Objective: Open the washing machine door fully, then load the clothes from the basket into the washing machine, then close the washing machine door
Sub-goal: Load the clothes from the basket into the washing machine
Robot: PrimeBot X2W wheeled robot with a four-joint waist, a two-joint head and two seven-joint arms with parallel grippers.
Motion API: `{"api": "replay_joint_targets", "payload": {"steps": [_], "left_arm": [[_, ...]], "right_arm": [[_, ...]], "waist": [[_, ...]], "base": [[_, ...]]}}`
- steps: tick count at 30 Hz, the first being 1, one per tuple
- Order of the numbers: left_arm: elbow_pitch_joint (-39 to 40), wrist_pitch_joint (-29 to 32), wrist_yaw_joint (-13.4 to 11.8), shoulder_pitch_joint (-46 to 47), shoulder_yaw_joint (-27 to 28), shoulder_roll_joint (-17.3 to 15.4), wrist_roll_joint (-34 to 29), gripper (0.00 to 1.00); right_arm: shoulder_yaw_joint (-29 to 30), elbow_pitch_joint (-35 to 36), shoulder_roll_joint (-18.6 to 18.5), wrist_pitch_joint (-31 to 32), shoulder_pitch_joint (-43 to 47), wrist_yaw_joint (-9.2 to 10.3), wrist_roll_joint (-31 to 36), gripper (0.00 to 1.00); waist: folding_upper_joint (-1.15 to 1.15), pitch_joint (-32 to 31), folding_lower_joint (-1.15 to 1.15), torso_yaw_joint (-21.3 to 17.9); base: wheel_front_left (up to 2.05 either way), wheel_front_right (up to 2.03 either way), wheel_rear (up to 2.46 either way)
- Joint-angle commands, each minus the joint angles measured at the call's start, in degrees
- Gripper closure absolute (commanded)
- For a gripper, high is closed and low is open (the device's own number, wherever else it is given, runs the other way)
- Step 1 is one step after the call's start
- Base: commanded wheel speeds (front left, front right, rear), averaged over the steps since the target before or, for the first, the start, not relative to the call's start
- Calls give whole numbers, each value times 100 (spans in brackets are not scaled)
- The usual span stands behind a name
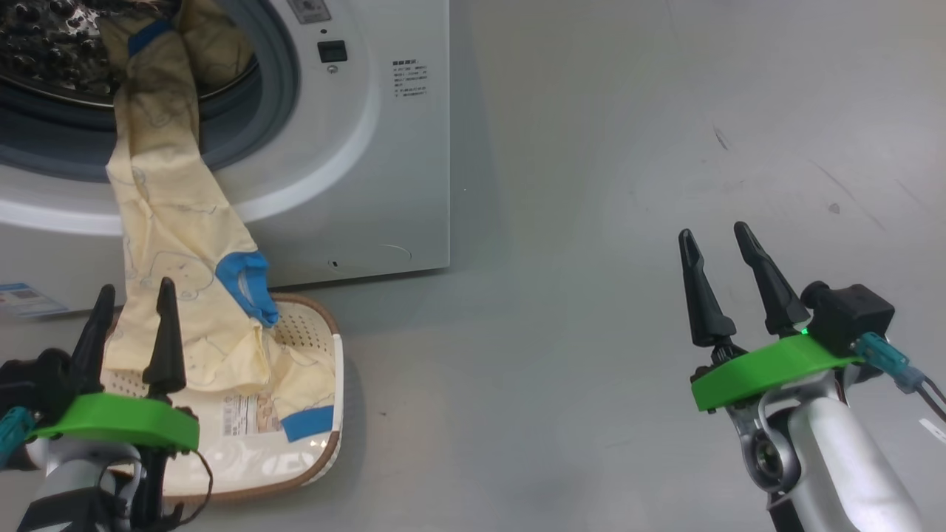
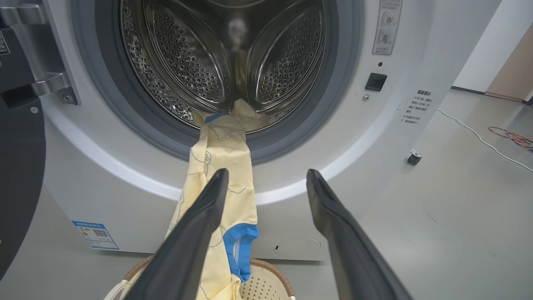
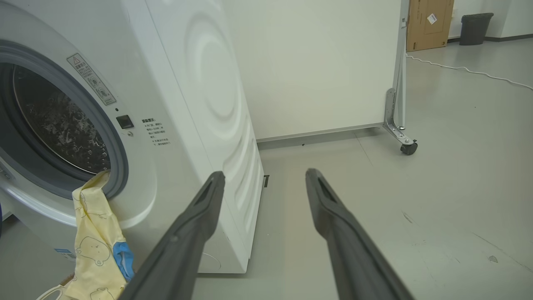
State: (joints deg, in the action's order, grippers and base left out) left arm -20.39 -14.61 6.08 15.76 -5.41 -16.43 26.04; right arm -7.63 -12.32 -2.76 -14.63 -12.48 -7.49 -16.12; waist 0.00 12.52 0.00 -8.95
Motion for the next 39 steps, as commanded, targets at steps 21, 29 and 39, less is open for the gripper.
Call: {"api": "replay_joint_targets", "payload": {"steps": [21, 29, 39], "left_arm": [[71, -39, 122, -119, 593, 174, -440, 0], [-90, -39, 134, -97, 547, 243, -443, 0], [-741, -17, 135, 273, 512, 225, -338, 0]], "right_arm": [[-131, 156, -11, -37, -69, 0, -2, 0], [-151, 151, -11, -37, -83, 0, 11, 0], [-202, 227, -11, -37, -180, 0, 57, 0]], "waist": [[0, 16, 0, -9], [0, 76, 0, -37], [0, 577, 0, -104]], "base": [[0, 0, 0], [0, 0, 0], [0, 0, 0]]}}
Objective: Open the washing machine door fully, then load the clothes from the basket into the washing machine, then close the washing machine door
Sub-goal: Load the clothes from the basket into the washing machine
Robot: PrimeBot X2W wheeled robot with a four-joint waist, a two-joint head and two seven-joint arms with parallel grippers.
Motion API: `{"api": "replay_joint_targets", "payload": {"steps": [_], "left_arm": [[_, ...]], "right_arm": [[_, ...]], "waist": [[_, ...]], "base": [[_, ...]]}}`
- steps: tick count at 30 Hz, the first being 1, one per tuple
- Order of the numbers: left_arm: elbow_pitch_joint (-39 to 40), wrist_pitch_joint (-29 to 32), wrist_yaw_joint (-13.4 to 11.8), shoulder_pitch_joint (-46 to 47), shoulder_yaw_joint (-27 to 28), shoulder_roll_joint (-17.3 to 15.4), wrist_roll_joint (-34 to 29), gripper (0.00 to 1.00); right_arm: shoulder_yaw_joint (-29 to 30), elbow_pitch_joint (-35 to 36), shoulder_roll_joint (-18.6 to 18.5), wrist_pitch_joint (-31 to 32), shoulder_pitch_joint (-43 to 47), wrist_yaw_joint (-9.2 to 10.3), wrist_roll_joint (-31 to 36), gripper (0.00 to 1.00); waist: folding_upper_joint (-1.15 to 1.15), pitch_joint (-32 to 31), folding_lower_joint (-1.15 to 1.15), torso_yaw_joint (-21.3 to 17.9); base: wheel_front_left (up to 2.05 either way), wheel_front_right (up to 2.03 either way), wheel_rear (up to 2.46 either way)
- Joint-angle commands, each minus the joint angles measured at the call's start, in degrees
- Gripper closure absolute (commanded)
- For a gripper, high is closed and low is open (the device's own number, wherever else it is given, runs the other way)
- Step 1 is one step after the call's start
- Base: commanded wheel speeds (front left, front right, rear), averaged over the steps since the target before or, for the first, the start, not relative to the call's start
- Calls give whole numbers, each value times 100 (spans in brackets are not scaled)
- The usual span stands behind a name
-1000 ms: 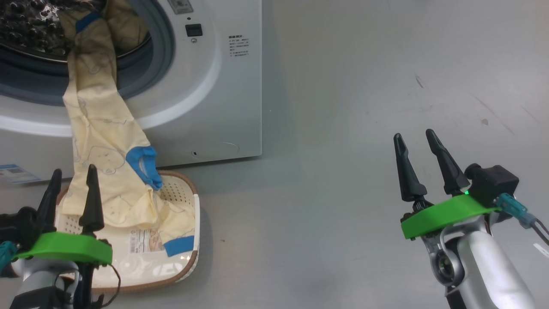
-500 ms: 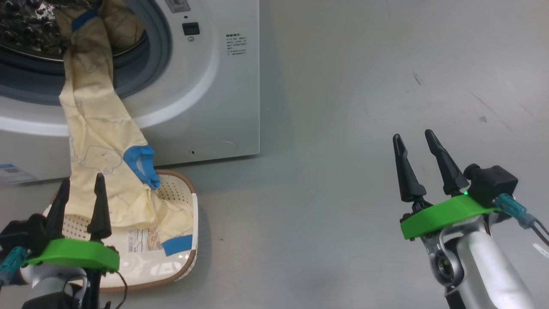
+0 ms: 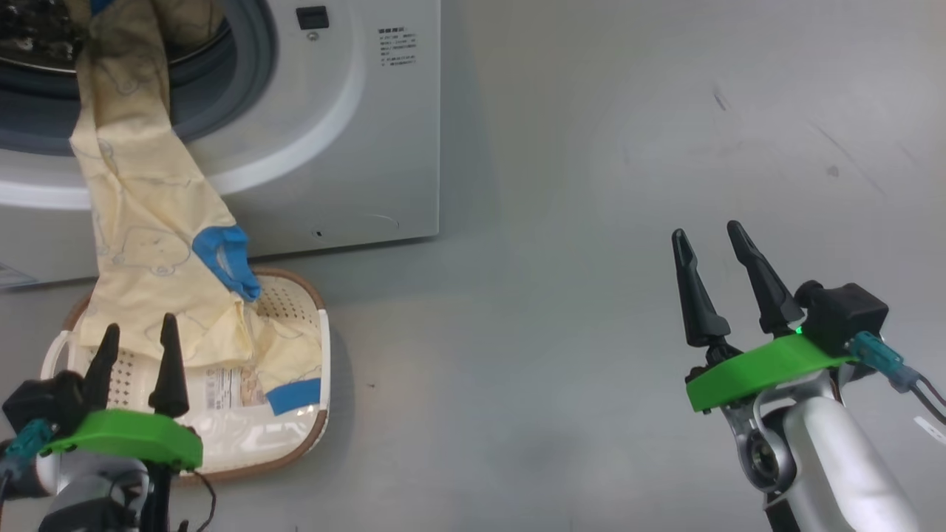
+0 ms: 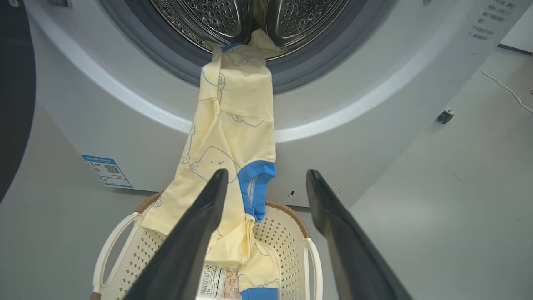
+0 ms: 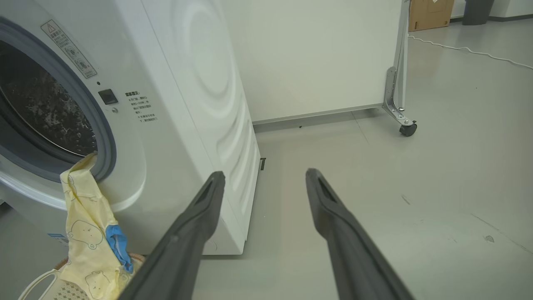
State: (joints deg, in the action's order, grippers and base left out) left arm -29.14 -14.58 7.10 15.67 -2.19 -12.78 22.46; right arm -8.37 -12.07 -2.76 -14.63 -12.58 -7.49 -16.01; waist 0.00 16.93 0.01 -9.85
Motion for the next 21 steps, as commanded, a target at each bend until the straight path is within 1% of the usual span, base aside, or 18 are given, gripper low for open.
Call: {"api": "replay_joint_targets", "payload": {"steps": [1, 9, 16, 18, 21], "left_arm": [[59, -6, 33, 360, 180, -142, 35, 0], [-555, 203, 36, 1189, 86, -259, 279, 0], [-1248, 390, 37, 2097, -91, -595, 533, 0], [-1361, 394, 37, 2228, -97, -640, 574, 0], [-1754, 478, 38, 2622, -102, -786, 688, 0]], "right_arm": [[-140, 211, -11, -37, -190, 0, 60, 0], [-171, 359, -11, -37, -416, 0, 149, 0], [-254, 509, -11, -37, -646, 0, 98, 0], [-251, 522, -11, -37, -667, 0, 80, 0], [-260, 566, -11, -37, -736, 0, -6, 0]], "waist": [[0, 217, -1, -21], [0, 969, -1, -118], [0, 1660, -1, -321], [0, 1739, -1, -345], [0, 1992, -1, -449]], "base": [[0, 0, 0], [0, 0, 0], [0, 0, 0], [0, 0, 0], [0, 0, 0]]}}
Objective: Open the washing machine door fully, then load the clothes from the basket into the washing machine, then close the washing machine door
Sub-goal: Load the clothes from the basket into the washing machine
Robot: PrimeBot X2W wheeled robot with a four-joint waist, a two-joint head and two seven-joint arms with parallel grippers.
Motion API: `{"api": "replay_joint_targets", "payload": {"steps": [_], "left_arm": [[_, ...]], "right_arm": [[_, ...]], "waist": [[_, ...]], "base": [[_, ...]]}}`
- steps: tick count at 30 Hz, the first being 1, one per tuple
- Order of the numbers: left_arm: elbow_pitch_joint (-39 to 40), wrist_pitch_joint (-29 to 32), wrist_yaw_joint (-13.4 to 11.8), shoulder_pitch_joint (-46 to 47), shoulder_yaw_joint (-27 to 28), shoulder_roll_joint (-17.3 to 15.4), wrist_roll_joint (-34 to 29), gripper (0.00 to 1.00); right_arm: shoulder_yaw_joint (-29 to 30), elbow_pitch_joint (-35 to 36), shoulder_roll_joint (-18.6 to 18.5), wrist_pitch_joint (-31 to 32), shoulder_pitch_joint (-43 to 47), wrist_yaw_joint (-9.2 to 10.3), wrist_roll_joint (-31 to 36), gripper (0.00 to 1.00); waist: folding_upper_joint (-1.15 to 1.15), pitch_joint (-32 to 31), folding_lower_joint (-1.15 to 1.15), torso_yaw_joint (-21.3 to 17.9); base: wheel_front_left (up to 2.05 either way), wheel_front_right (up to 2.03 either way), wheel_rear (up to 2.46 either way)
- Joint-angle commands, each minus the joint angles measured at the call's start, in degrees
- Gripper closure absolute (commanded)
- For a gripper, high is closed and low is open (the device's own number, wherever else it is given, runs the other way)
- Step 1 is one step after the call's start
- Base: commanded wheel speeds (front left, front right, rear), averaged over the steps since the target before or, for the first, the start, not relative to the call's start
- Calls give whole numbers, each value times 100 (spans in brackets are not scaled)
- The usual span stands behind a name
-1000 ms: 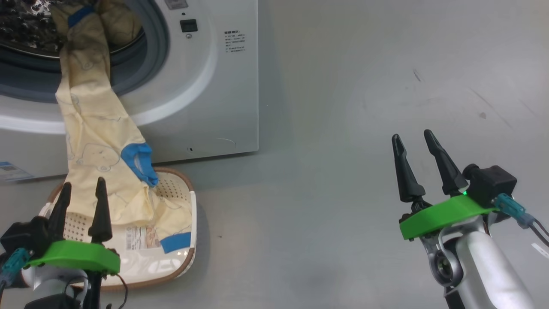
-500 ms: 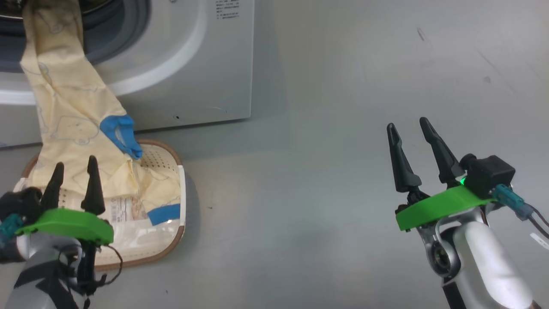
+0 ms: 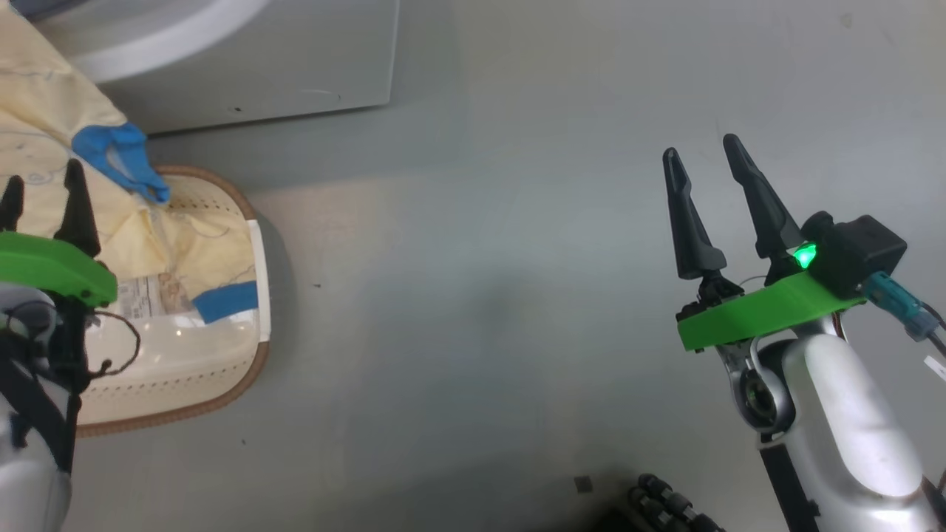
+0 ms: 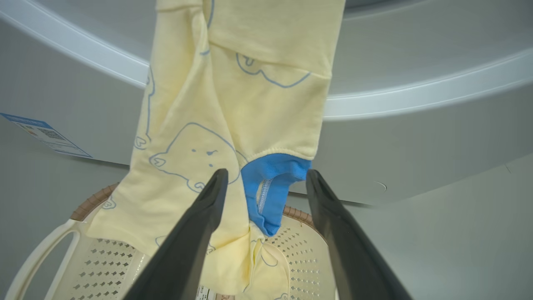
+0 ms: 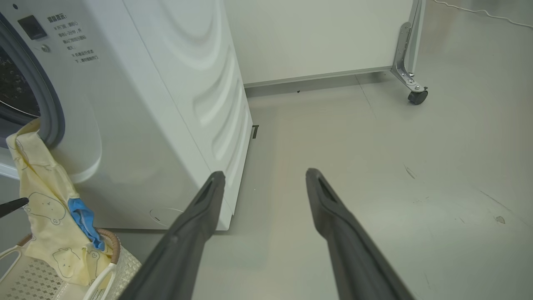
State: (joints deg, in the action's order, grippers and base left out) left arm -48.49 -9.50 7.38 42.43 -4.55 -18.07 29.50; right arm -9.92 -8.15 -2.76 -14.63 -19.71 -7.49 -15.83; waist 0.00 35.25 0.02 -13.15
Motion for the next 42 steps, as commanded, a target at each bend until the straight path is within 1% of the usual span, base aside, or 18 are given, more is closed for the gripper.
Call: {"api": "replay_joint_targets", "payload": {"steps": [1, 8, 11, 16, 23, 31, 32, 33, 34, 42], "left_arm": [[61, 3, 10, 81, 157, -286, 65, 0], [-789, 80, 2, 977, 210, -585, 180, 0], [-1246, 95, -64, 1377, 202, -727, 153, 0], [-1666, 29, -170, 1787, 239, -882, 168, 0], [-2018, -106, -156, 2185, 243, -989, 208, 0], [-2064, -310, -35, 2543, 182, -1008, 301, 0], [-2045, -332, -22, 2584, 170, -1008, 321, 18], [-2028, -353, -14, 2621, 154, -1014, 335, 64], [-2001, -378, -7, 2654, 136, -1021, 348, 100], [-1651, -508, 9, 2692, -22, -1070, 518, 100]], "right_arm": [[-115, 195, -11, -37, -44, 0, -36, 0], [-156, 283, -11, -37, -143, 0, -135, 0], [-207, 317, -11, -37, -190, 0, -211, 0], [-245, 358, -11, -37, -222, 0, -288, 0], [-287, 393, -11, -37, -223, 0, -354, 0], [-308, 409, -11, -37, -256, 0, -368, 0], [-306, 411, -11, -37, -259, 0, -366, 0], [-302, 412, -11, -37, -261, 0, -363, 0], [-297, 411, -11, -37, -262, 0, -358, 0], [-273, 390, -11, -37, -268, 0, -328, 0]], "waist": [[0, 240, -2, -152], [0, 657, -2, -357], [0, 819, -2, -476], [0, 984, -2, -595], [0, 1132, -2, -666], [0, 1264, -2, -672], [0, 1275, -2, -669], [0, 1284, -2, -667], [0, 1291, -2, -664], [0, 1271, -2, -626]], "base": [[0, 0, 0], [0, 0, 0], [0, 0, 0], [0, 0, 0], [0, 0, 0], [0, 0, 0], [0, 0, 0], [0, 0, 0], [0, 0, 0], [0, 0, 0]]}}
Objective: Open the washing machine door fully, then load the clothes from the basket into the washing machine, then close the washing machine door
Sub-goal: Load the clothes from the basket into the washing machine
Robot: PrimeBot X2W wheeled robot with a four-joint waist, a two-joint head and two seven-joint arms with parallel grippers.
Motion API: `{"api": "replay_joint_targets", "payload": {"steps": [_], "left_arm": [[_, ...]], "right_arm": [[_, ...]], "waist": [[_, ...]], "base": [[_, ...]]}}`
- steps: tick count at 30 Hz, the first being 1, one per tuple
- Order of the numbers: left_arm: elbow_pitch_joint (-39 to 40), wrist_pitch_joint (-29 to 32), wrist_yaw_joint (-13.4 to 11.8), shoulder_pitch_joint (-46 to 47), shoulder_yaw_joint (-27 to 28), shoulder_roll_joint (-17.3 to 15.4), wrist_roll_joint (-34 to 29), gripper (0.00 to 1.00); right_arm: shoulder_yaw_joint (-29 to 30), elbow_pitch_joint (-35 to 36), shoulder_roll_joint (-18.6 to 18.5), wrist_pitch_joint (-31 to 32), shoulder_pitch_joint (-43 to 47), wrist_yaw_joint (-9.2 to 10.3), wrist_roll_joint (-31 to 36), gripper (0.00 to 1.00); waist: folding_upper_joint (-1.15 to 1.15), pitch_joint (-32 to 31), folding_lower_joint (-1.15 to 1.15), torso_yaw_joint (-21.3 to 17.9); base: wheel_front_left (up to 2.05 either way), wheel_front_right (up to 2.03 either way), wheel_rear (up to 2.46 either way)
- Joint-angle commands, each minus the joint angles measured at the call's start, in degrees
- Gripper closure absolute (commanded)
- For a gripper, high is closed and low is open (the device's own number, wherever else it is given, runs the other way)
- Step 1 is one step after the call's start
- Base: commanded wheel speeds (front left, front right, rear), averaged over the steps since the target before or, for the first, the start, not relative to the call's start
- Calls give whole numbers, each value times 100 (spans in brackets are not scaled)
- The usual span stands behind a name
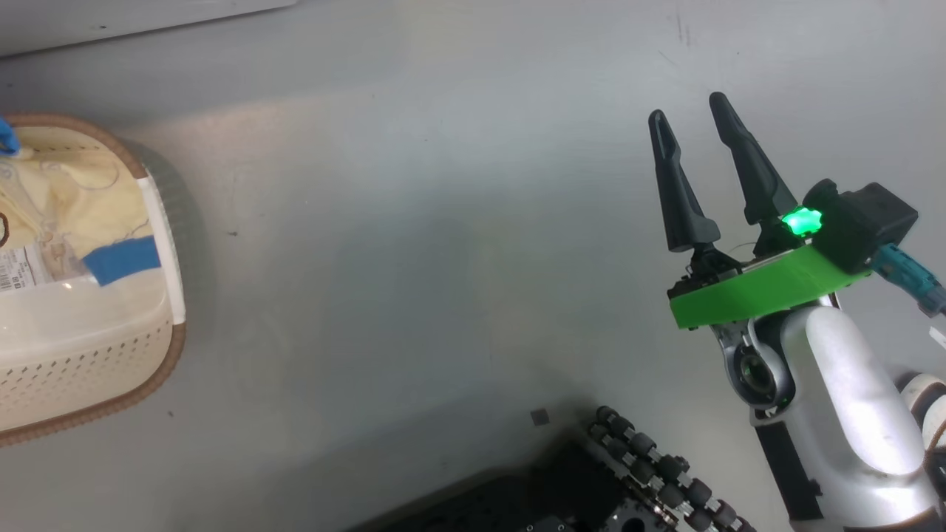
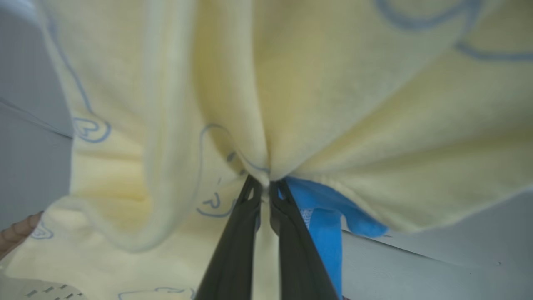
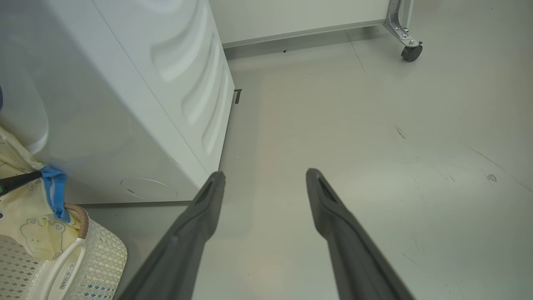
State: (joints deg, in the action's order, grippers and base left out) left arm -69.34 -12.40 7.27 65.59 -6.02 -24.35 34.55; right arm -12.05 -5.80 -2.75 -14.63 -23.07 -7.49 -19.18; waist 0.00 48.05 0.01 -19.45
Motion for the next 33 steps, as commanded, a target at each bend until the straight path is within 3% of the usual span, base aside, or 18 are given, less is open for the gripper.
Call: {"api": "replay_joint_targets", "payload": {"steps": [1, 8, 20, 33], "left_arm": [[497, -228, 20, 351, 93, -455, 40, 100], [1033, -257, 21, 61, -39, -566, 61, 100], [2269, -259, 21, -898, 413, -495, -255, 100], [3511, -260, 22, -1406, 926, -587, -585, 100]], "right_arm": [[-60, 146, -12, -37, 71, 0, 14, 0], [-96, 85, -12, -37, 69, 0, 39, 0], [-101, -65, -12, -37, 187, 0, 70, 0], [-207, -96, -12, -37, 225, 0, -17, 0]], "waist": [[0, -29, -1, 14], [0, -264, -1, 74], [0, -805, -1, 145], [0, -858, -1, 145]], "base": [[0, 0, 0], [0, 0, 0], [0, 0, 0], [0, 0, 0]]}}
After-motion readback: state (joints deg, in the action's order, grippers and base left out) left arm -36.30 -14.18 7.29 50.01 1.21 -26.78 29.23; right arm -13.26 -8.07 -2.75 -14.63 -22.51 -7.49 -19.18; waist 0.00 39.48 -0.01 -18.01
